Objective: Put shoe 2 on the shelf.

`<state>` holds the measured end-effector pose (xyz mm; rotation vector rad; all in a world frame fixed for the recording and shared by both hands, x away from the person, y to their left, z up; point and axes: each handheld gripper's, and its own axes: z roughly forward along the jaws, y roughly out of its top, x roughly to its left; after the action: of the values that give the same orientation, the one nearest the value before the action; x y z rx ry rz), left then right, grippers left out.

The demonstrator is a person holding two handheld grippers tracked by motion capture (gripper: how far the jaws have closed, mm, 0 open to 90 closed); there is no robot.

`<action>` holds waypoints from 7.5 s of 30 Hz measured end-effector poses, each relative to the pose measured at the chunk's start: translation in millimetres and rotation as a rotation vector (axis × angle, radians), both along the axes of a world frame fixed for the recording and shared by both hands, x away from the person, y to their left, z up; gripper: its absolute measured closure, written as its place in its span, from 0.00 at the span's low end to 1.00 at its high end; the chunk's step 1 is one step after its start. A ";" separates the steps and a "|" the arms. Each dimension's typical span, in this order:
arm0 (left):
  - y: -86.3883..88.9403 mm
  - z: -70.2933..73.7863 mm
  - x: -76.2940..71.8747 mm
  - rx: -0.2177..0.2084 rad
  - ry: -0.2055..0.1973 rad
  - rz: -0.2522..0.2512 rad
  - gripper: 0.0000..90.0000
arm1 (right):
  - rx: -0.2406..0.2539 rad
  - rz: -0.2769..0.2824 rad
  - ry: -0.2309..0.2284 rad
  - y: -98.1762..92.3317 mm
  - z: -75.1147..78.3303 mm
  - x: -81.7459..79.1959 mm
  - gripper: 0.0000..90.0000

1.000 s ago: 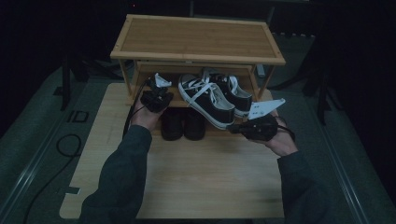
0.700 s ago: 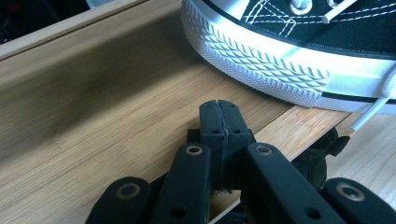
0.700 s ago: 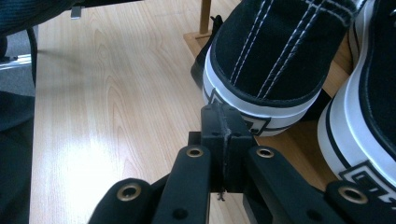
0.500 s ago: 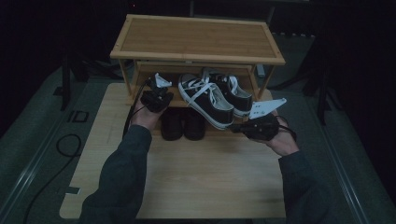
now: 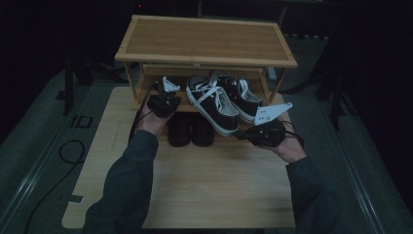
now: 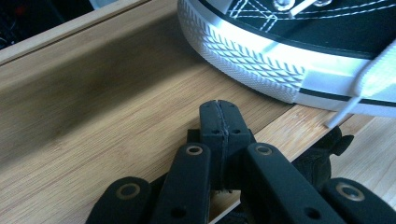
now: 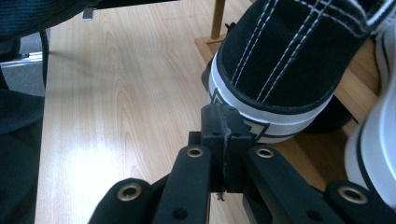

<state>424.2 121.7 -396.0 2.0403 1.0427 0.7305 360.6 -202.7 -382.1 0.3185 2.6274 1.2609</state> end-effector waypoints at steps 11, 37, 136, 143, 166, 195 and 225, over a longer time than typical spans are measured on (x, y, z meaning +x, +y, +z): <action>-0.8 0.4 -0.9 0.018 0.002 0.011 1.00 | 0.023 0.029 -0.004 23.5 0.5 1.9 1.00; -2.1 1.1 -0.4 0.019 0.010 0.019 1.00 | 0.066 0.023 -0.069 60.5 -0.4 8.4 1.00; -5.0 -2.6 3.4 -0.090 0.020 -0.016 1.00 | 0.099 -0.043 -0.165 86.8 -10.6 18.2 1.00; -5.1 -2.7 3.2 -0.092 0.020 -0.014 1.00 | 0.106 -0.051 -0.173 94.6 -13.3 20.6 1.00; -4.0 -2.8 3.8 -0.116 0.031 -0.003 1.00 | 0.099 -0.098 -0.195 108.1 -16.7 28.2 1.00; 5.3 -0.1 0.7 -0.092 0.040 0.033 1.00 | 0.106 -0.120 -0.216 120.4 -20.1 28.3 1.00; 6.2 -0.8 0.6 -0.108 0.042 0.031 1.00 | 0.057 -0.169 -0.228 128.2 -21.1 37.0 0.98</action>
<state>424.8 127.9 -396.8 1.9581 1.1155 0.6360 397.6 -74.4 -403.2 0.3740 2.3255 1.2388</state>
